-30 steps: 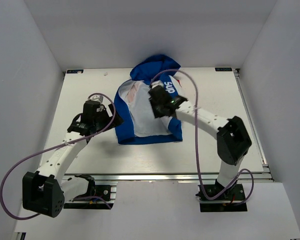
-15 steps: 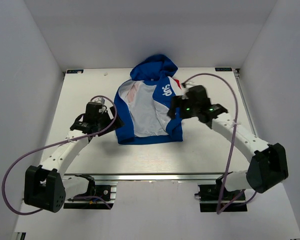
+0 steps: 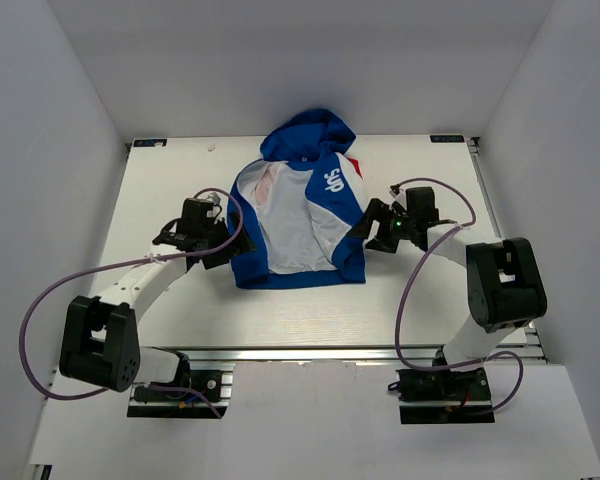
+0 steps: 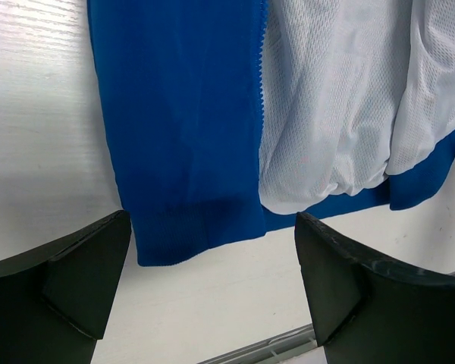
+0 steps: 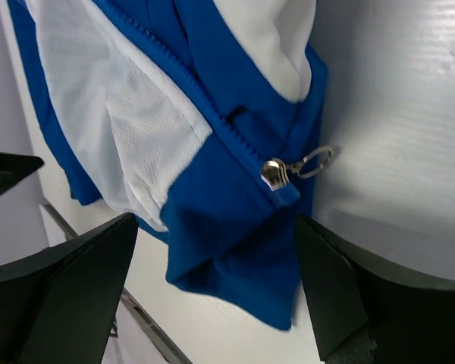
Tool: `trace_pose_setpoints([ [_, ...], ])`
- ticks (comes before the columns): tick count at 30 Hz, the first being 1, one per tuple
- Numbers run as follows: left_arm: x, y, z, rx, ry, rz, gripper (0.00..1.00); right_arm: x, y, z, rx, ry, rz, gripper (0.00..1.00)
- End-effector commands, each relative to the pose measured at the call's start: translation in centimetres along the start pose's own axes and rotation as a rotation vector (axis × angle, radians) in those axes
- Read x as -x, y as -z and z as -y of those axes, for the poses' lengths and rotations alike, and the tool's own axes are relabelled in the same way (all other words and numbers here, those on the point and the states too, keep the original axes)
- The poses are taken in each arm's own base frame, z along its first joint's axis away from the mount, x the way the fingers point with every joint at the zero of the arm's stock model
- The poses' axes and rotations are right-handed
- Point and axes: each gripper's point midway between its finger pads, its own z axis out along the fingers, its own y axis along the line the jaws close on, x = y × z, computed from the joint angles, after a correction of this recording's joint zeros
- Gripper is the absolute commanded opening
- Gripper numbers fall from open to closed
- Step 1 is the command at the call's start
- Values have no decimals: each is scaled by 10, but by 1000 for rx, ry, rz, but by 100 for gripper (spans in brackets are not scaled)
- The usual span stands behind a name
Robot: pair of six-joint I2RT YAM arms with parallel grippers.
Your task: Zip up the jacket
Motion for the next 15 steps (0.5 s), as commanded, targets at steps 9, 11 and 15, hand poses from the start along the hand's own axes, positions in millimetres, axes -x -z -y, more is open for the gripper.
trace_pose_setpoints([
  [9,8,-12,15,-66,-19,-6,98,29,-14,-33,194,-4,43,41],
  [11,7,-15,16,-78,-19,-11,98,29,-13,-34,200,-1,55,16],
  [15,2,-20,16,-85,-15,-32,98,39,-5,-40,188,30,98,0],
])
